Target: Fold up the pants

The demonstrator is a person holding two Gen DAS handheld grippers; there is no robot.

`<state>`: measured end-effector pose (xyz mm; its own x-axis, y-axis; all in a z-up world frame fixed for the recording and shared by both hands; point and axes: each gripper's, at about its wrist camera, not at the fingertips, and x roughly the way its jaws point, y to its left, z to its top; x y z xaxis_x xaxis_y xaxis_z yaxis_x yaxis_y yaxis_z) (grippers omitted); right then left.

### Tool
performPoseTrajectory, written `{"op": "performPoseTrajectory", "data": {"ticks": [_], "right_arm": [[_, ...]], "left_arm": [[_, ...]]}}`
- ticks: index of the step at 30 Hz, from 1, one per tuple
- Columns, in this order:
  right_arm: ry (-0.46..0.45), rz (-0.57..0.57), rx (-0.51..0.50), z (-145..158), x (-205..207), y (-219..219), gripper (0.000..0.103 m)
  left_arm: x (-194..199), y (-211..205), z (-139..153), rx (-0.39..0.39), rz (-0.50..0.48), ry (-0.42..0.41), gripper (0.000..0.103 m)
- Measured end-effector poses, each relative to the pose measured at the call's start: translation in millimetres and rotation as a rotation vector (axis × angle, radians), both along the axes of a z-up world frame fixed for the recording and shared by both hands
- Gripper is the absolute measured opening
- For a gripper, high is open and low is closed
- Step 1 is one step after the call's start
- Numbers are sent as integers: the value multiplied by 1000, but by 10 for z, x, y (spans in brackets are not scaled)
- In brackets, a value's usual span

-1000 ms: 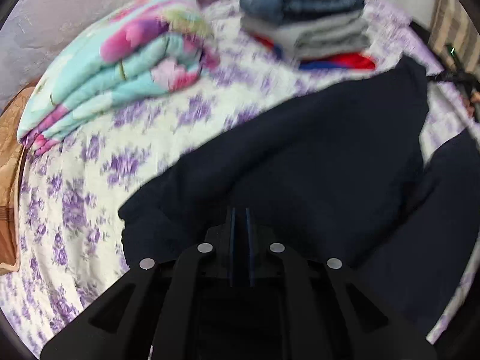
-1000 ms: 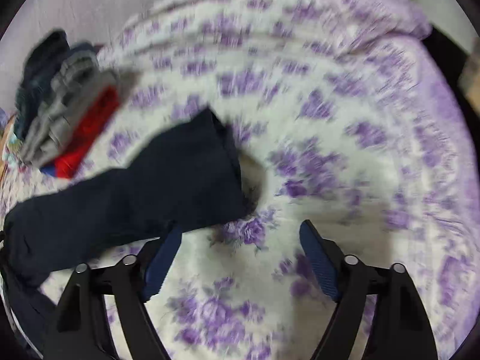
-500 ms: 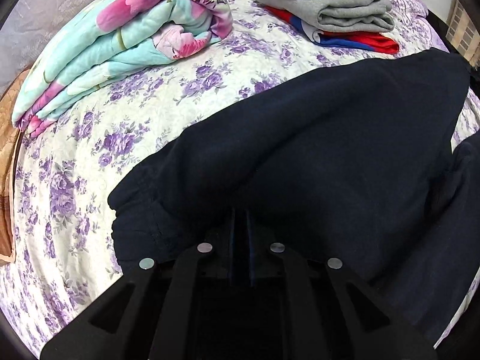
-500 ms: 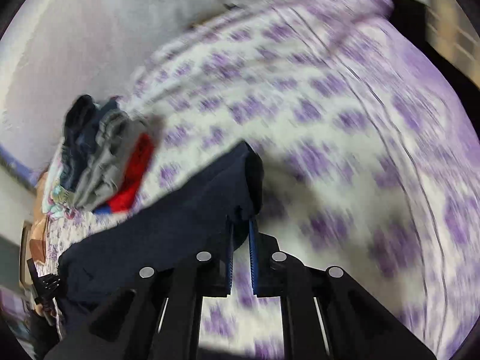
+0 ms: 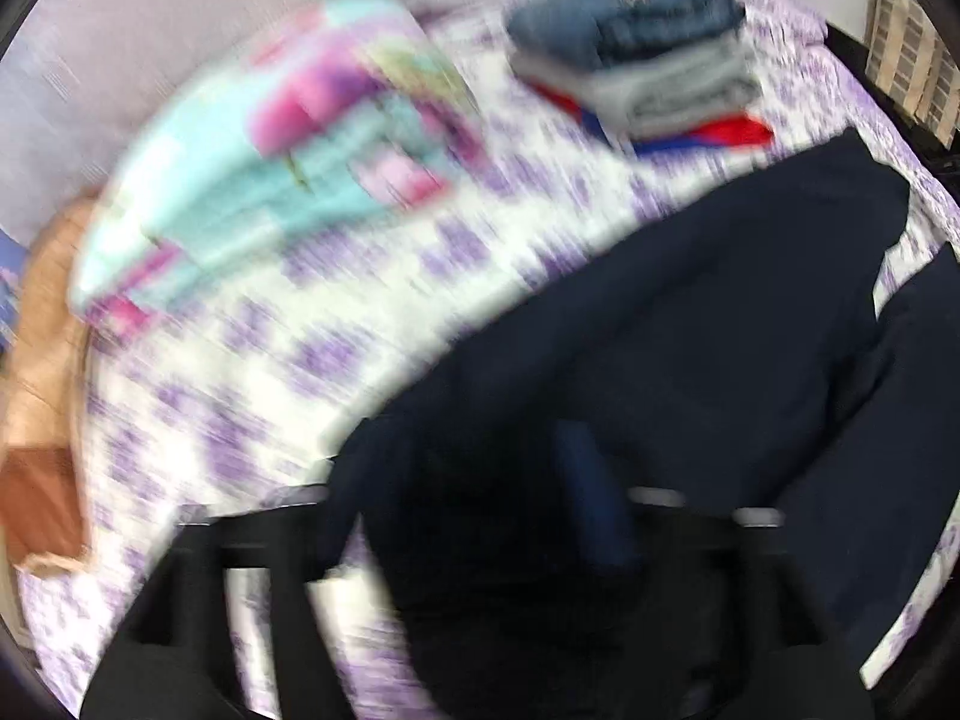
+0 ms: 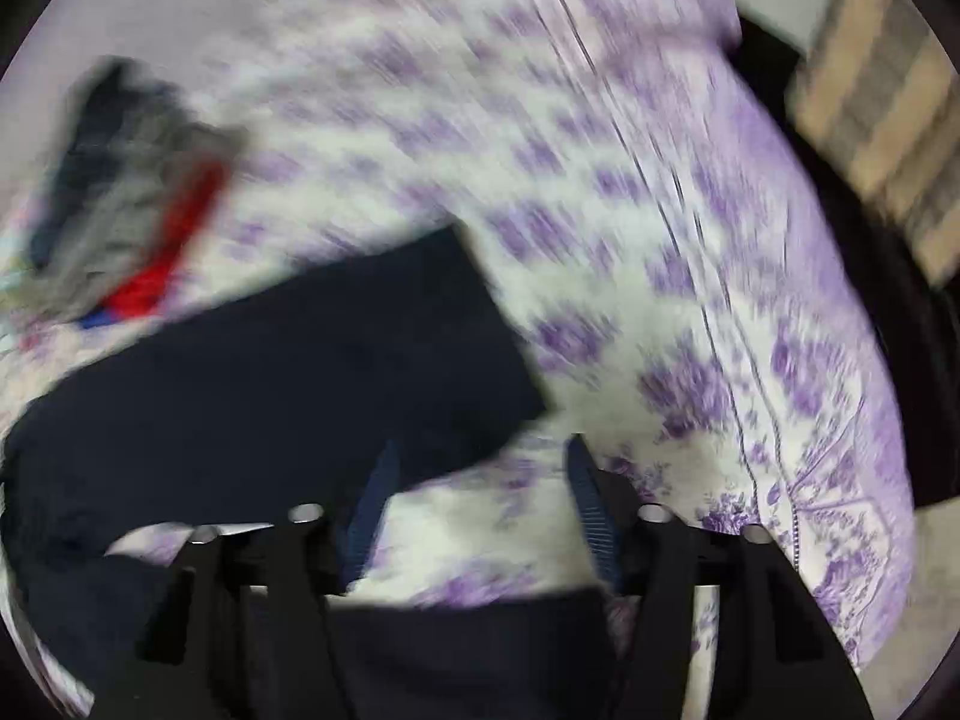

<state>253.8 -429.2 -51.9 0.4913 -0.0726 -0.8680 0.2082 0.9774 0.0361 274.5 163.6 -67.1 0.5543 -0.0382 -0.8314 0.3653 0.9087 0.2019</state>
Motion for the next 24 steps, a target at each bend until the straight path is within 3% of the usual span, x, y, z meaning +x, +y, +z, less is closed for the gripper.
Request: {"op": "performPoseTrajectory", "data": {"ticks": [2, 4, 5, 9, 11, 15, 16, 17, 18, 19, 21, 24], "right_arm": [[-90, 86, 36, 179, -201, 328, 78], [-136, 146, 49, 195, -368, 685, 78], [-138, 172, 58, 171, -412, 850, 78], [-86, 330, 83, -44, -442, 1546, 78], [-84, 418, 72, -44, -460, 1874, 78], [-111, 604, 73, -46, -420, 2427, 78], [-120, 638, 65, -53, -391, 2546, 78], [-123, 673, 58, -41, -342, 2651, 78], [-117, 719, 56, -54, -216, 2782, 78], [-106, 755, 62, -58, -93, 2891, 78], [-84, 837, 71, -72, 214, 3144, 78], [-51, 948, 35, -156, 720, 3551, 78]], "left_arm": [[58, 138, 161, -12, -20, -38, 80], [196, 303, 204, -73, -39, -2, 81], [307, 395, 167, -123, -64, 49, 81], [605, 534, -29, -204, -153, 128, 81], [699, 598, -149, -284, -203, 175, 81], [809, 598, -417, -321, -268, 273, 79], [836, 581, -476, -312, -274, 294, 77], [855, 539, -581, -306, -291, 337, 64], [858, 506, -649, -309, -305, 368, 58], [853, 473, -704, -292, -307, 370, 57], [815, 429, -718, -286, -319, 352, 43], [675, 384, -605, -263, -332, 280, 33]]}}
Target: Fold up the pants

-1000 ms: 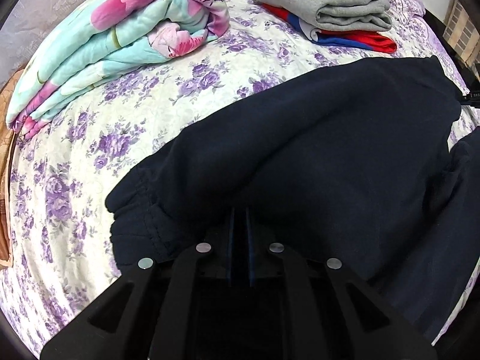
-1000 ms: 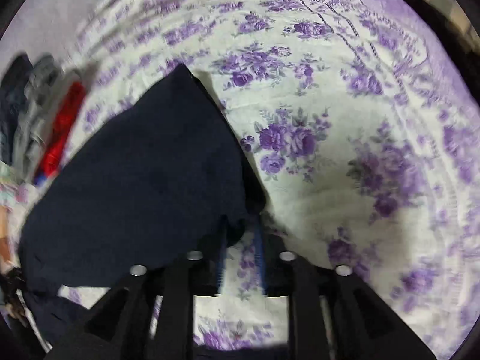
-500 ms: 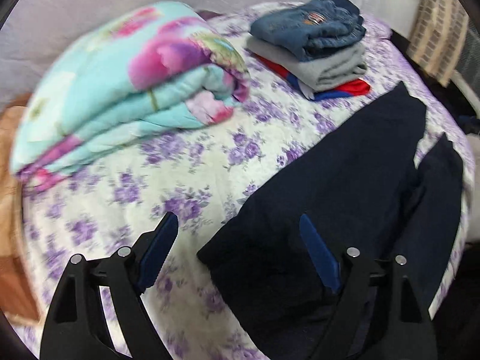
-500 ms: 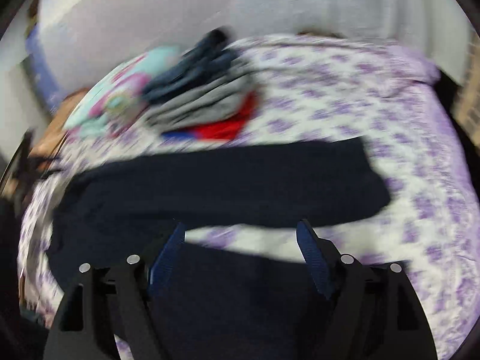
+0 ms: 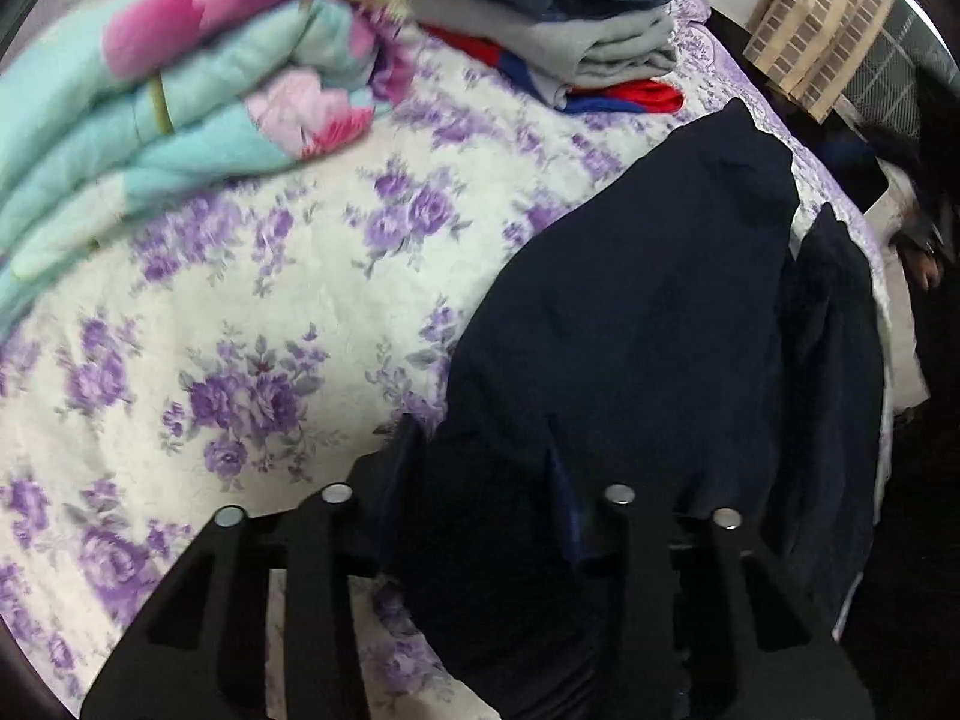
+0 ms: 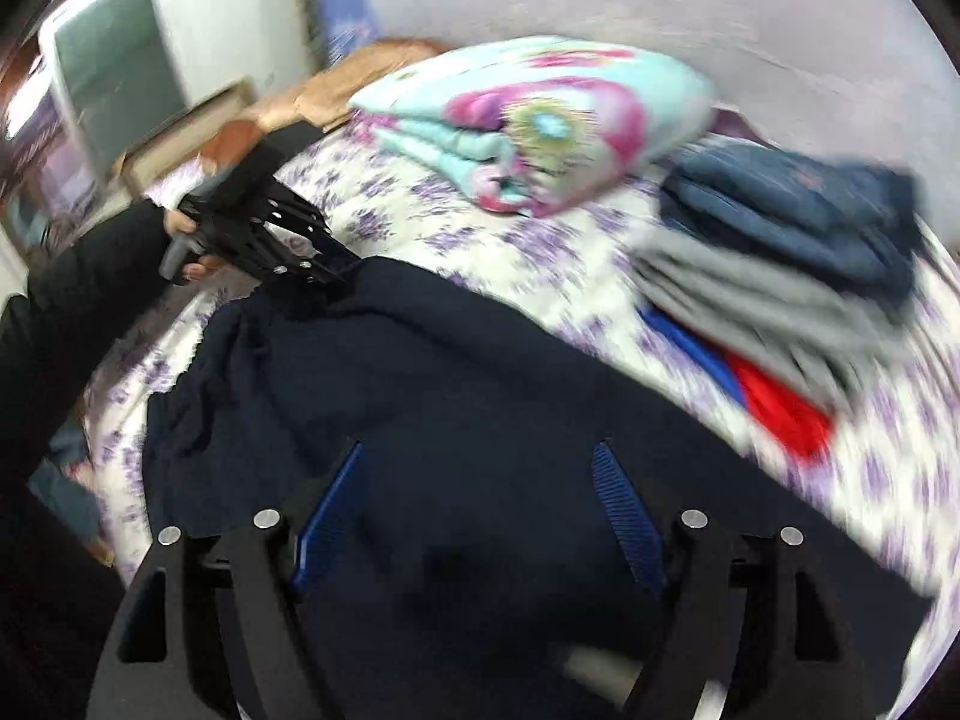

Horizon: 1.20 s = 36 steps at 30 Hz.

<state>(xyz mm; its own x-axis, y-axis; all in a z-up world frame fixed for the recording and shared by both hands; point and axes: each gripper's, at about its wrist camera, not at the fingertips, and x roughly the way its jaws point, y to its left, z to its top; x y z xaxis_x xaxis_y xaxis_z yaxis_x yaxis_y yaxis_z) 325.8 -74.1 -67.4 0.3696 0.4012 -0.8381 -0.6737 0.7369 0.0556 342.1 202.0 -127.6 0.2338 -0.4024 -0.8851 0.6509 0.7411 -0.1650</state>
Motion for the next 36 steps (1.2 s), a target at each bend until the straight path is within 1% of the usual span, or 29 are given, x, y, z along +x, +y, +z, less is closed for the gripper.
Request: {"op": "performPoseTrajectory", "data": {"ticks": [2, 3, 6, 8, 9, 10, 12, 13, 14, 15, 16, 17, 18, 19, 20, 21, 23, 24, 26, 28, 30, 31, 33, 36], "right_arm": [[11, 56, -24, -100, 335, 258, 78], [14, 84, -39, -157, 487, 381, 78], [66, 168, -89, -358, 858, 678, 78], [97, 176, -132, -500, 1046, 756, 78], [135, 179, -156, -606, 1171, 791, 78], [156, 178, -172, -681, 1233, 809, 78], [230, 200, -198, -838, 1305, 814, 78], [265, 208, -193, -904, 1331, 807, 75], [309, 213, -169, -946, 1337, 789, 65], [384, 244, -121, -973, 1310, 783, 23], [405, 274, -102, -958, 1260, 792, 8], [390, 294, -108, -929, 1194, 802, 8], [397, 304, -111, -915, 1152, 802, 7], [394, 300, -102, -886, 1132, 784, 7], [369, 279, -91, -844, 1138, 759, 7], [339, 258, -81, -796, 1149, 740, 7], [212, 202, -50, -587, 1205, 701, 7], [167, 176, -36, -503, 1244, 689, 7], [138, 138, -30, -466, 1356, 687, 7], [149, 102, -52, -569, 1498, 684, 7], [171, 84, -69, -711, 1540, 680, 7], [172, 80, -68, -722, 1529, 671, 7], [166, 86, -37, -587, 1439, 621, 7], [140, 116, 13, -249, 1236, 561, 7]], "left_arm": [[-97, -32, 72, 13, -5, -46, 30], [-115, -29, 92, 17, -2, -54, 30], [-98, -18, 102, 25, 10, -53, 30], [-93, -14, 127, 31, 8, -57, 30], [-90, -10, 138, 31, 7, -57, 30], [-85, -5, 145, 30, 8, -56, 30], [-79, 9, 140, 30, 11, -52, 30], [-87, 10, 134, 30, 13, -53, 30], [-89, 7, 129, 34, 14, -56, 30], [-96, 4, 130, 36, 19, -58, 30], [-94, -2, 127, 41, 23, -61, 30], [-80, -13, 117, 53, 33, -64, 30], [-70, -19, 108, 60, 37, -65, 30], [-66, -23, 105, 65, 41, -69, 30], [-65, -28, 108, 75, 49, -77, 30], [-58, -31, 113, 83, 60, -88, 30], [-3, -16, 134, 96, 100, -122, 30], [39, 1, 154, 89, 119, -129, 30], [170, 31, 203, 80, 173, -155, 30], [286, 31, 173, 84, 197, -152, 30], [389, -18, 61, 111, 204, -122, 30], [386, -52, 39, 132, 199, -130, 30], [333, -50, 118, 131, 201, -146, 29], [136, 27, 398, 81, 203, -185, 28]]}}
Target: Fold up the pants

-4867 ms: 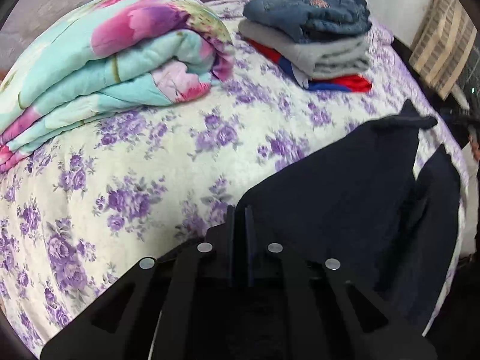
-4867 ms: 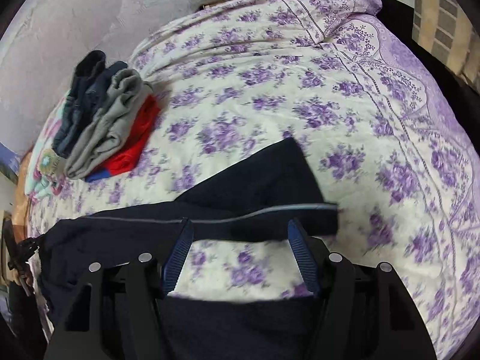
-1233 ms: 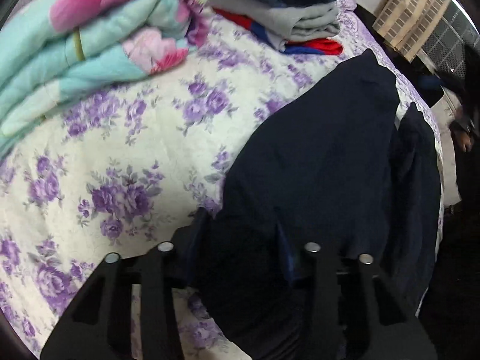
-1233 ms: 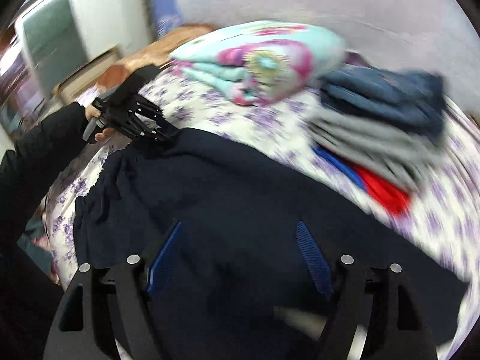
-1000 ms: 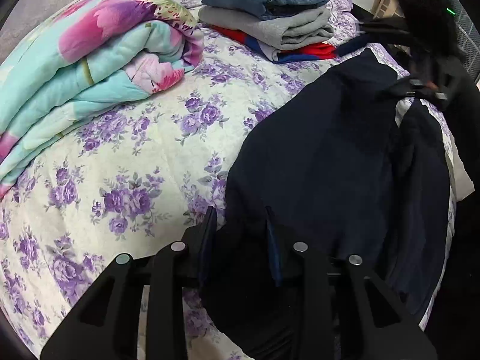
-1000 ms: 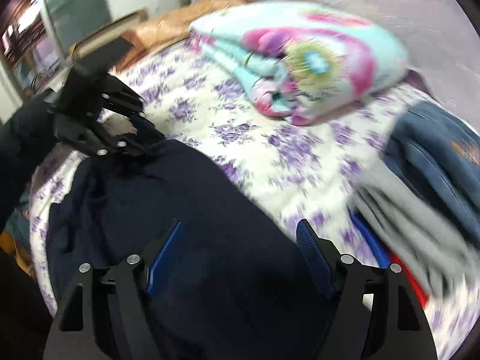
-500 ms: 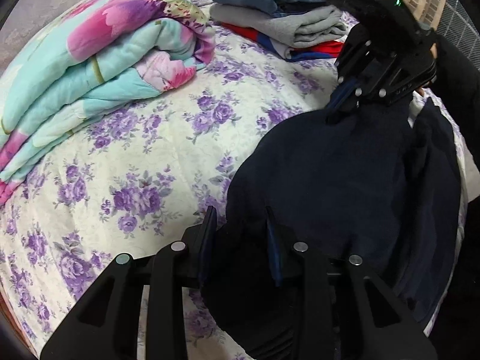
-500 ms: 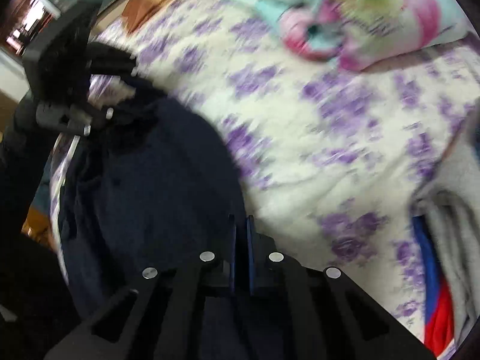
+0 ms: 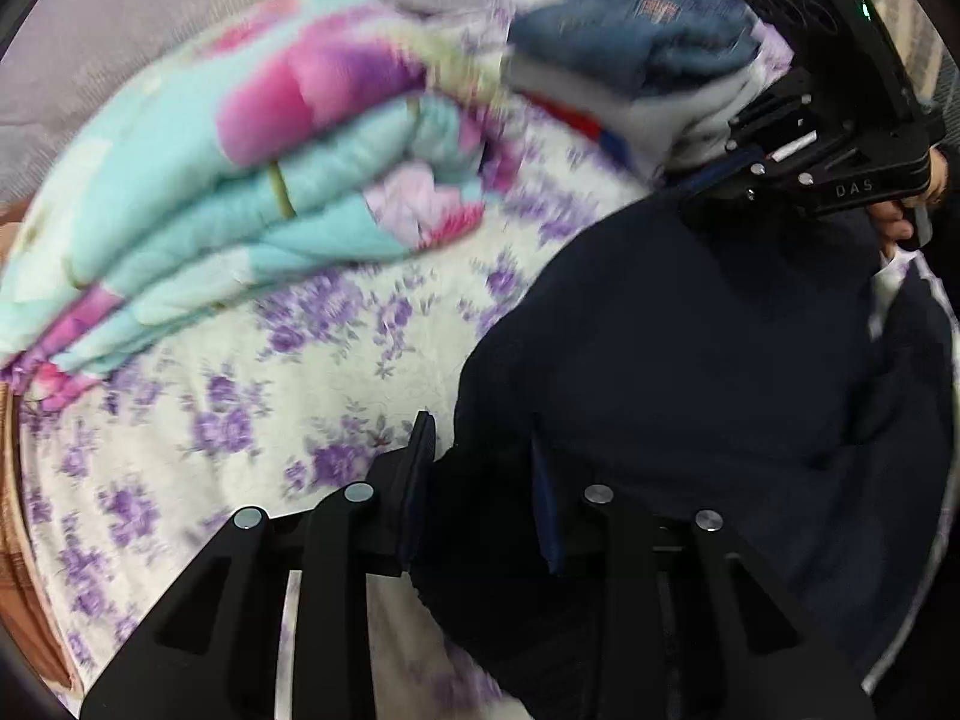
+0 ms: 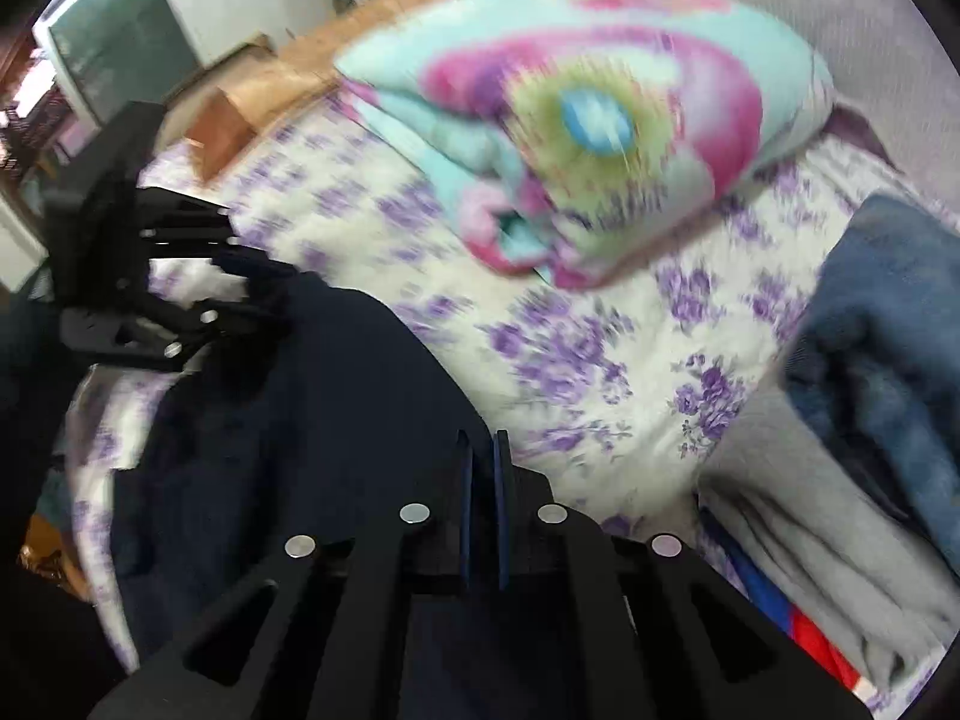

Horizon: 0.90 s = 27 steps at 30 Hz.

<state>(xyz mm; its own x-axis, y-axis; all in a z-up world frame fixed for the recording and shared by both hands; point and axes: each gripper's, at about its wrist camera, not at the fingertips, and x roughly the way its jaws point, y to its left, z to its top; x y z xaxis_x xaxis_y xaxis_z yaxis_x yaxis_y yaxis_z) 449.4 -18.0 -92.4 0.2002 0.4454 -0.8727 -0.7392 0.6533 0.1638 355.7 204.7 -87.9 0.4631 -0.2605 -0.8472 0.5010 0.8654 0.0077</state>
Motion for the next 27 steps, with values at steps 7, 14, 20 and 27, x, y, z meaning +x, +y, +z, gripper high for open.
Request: {"op": "performPoseTrajectory", "data": {"ticks": [7, 14, 20, 27], "right_arm": [[-114, 49, 80, 700, -1193, -89, 7], [-120, 70, 12, 343, -2744, 25, 7], [-3, 7, 19, -190, -3158, 133, 7], [23, -86, 4, -644, -3144, 200, 9]], "left_arm": [[-1022, -70, 569, -11, -60, -161, 23], [-2233, -162, 468, -61, -102, -192, 18], [-2664, -9, -18, -135, -47, -113, 18], [-2919, 182, -280, -191, 11, -72, 37]]}}
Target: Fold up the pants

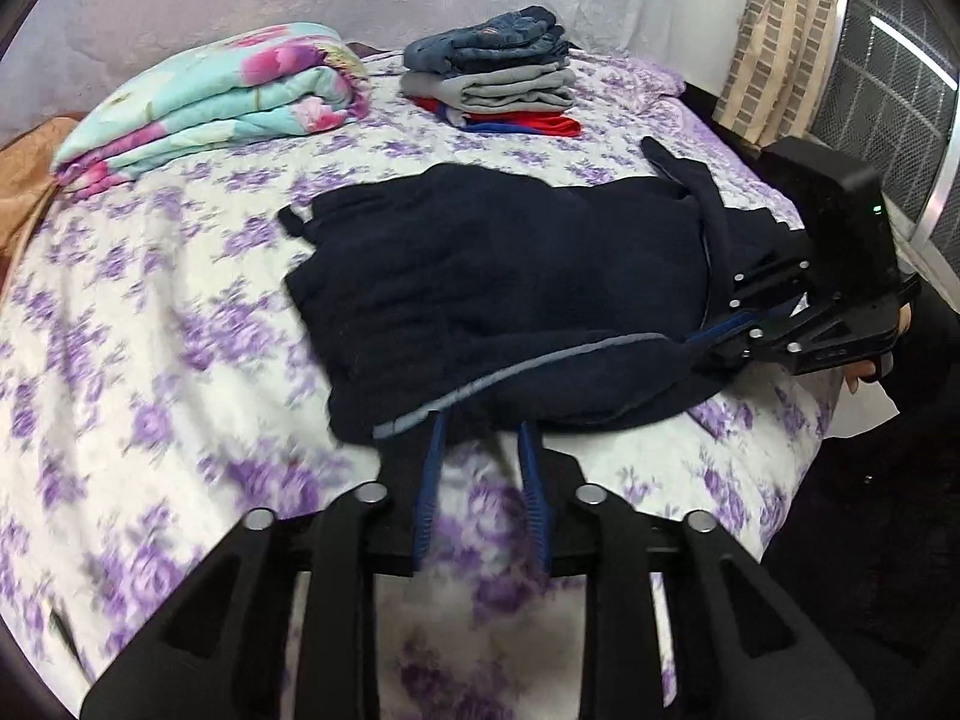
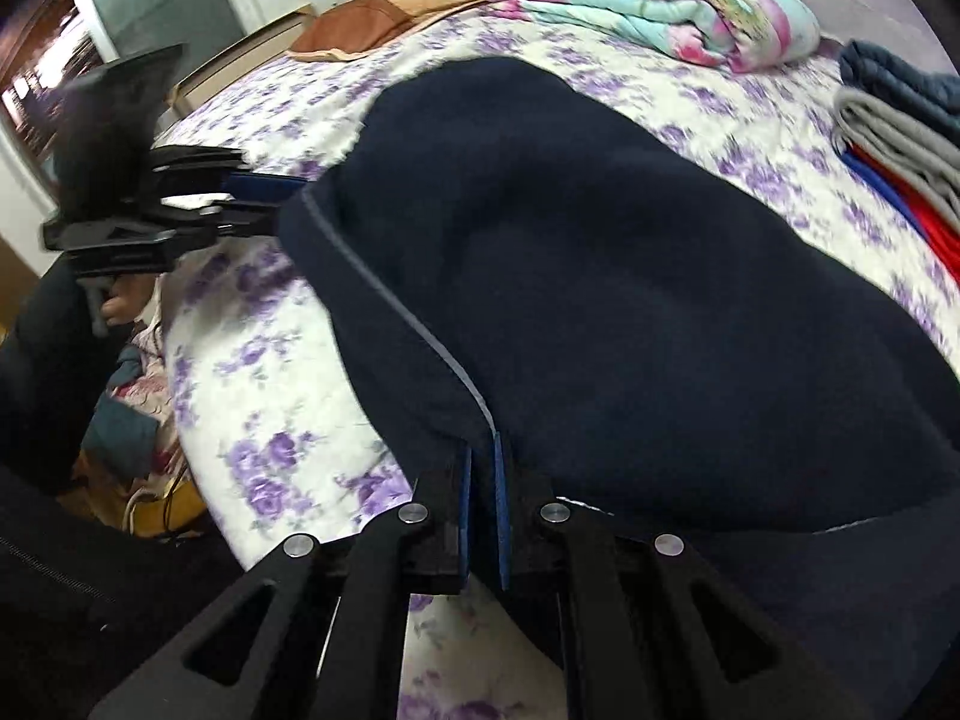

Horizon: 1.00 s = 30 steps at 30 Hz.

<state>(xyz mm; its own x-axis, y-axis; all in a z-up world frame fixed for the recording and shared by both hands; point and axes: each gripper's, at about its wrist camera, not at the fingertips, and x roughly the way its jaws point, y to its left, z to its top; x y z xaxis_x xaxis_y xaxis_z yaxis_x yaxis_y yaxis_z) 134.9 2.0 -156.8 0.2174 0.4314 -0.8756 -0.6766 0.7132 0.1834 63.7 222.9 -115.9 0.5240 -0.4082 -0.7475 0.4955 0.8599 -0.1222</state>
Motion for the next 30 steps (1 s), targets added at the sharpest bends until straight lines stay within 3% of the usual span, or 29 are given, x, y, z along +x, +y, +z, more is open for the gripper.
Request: {"op": "performPoseTrajectory", "data": {"ticks": [2, 7, 9, 14, 16, 17, 20, 21, 23, 27, 30], "right_arm": [[-8, -3, 10, -7, -22, -5, 10], [-21, -8, 46, -32, -41, -49, 11], [-36, -10, 48, -28, -59, -48, 11], [-59, -27, 66, -4, -101, -49, 11], [-61, -40, 76, 9, -109, -74, 13], [-64, -45, 76, 26, -137, -78, 13], [-56, -16, 65, 119, -304, -82, 25], [-55, -1, 65, 171, -371, -91, 28], [-49, 4, 90, 302, -446, -124, 27], [-99, -103, 95, 504, -264, -149, 24], [-111, -168, 71, 459, -36, -106, 24]], "left_arm": [[-125, 62, 85, 9, 34, -26, 55], [-319, 100, 425, -114, 72, -74, 57], [-284, -3, 518, -155, 121, -76, 66], [-41, -622, 531, -222, 262, 23, 70], [48, -842, 429, -191, 333, 64, 70], [94, -894, 350, -154, 379, 94, 69], [227, -996, -26, -44, 462, 216, 44], [220, -1002, -109, -19, 477, 215, 42], [157, -1005, -87, -14, 484, 192, 40], [155, -935, -90, -43, 504, 208, 33], [158, -885, -100, -62, 512, 211, 29]]}}
